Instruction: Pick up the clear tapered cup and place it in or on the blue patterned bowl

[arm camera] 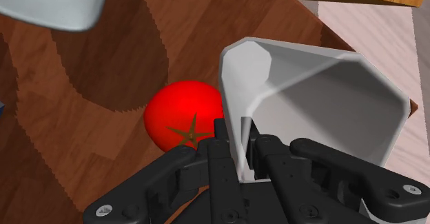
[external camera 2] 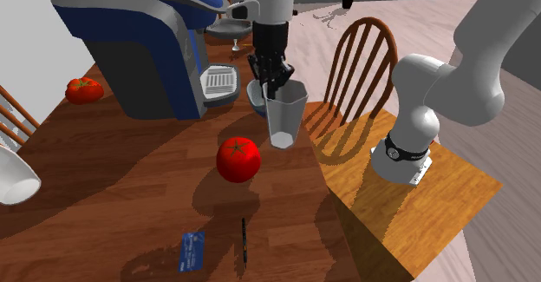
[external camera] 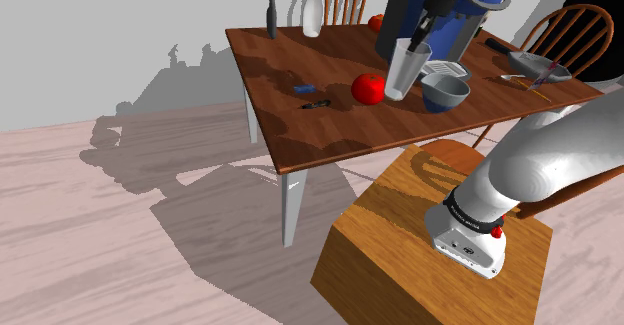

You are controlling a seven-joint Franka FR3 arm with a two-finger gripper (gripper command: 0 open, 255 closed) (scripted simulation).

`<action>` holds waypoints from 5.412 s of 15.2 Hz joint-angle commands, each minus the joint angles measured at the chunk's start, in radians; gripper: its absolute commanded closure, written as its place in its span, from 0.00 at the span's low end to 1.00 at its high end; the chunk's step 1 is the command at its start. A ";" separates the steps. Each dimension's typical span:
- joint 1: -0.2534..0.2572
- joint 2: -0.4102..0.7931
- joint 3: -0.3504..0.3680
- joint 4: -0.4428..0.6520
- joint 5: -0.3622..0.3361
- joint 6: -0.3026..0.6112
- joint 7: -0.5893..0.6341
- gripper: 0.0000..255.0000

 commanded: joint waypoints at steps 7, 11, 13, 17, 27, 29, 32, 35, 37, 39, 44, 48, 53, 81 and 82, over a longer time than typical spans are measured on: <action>0.003 -0.011 0.013 0.101 0.002 -0.111 0.013 1.00; 0.005 -0.012 0.019 0.154 0.004 -0.164 0.018 1.00; 0.007 -0.011 0.022 0.181 0.005 -0.190 0.021 1.00; -0.004 0.003 -0.013 0.234 -0.001 -0.231 -0.025 1.00; -0.039 0.148 -0.228 0.481 0.016 -0.355 -0.292 1.00; -0.044 0.198 -0.279 0.546 0.037 -0.383 -0.356 1.00; -0.056 0.294 -0.365 0.655 0.090 -0.428 -0.462 1.00; -0.079 0.379 -0.427 0.727 0.146 -0.454 -0.549 1.00; -0.078 0.367 -0.422 0.691 0.138 -0.425 -0.546 1.00; -0.077 0.358 -0.419 0.656 0.131 -0.396 -0.544 1.00; -0.077 0.340 -0.414 0.576 0.118 -0.326 -0.543 1.00; -0.078 0.334 -0.413 0.517 0.114 -0.272 -0.546 1.00; -0.079 0.333 -0.414 0.450 0.114 -0.206 -0.554 1.00; -0.084 0.344 -0.425 0.511 0.120 -0.261 -0.568 0.00; -0.084 0.344 -0.425 0.511 0.120 -0.261 -0.568 0.00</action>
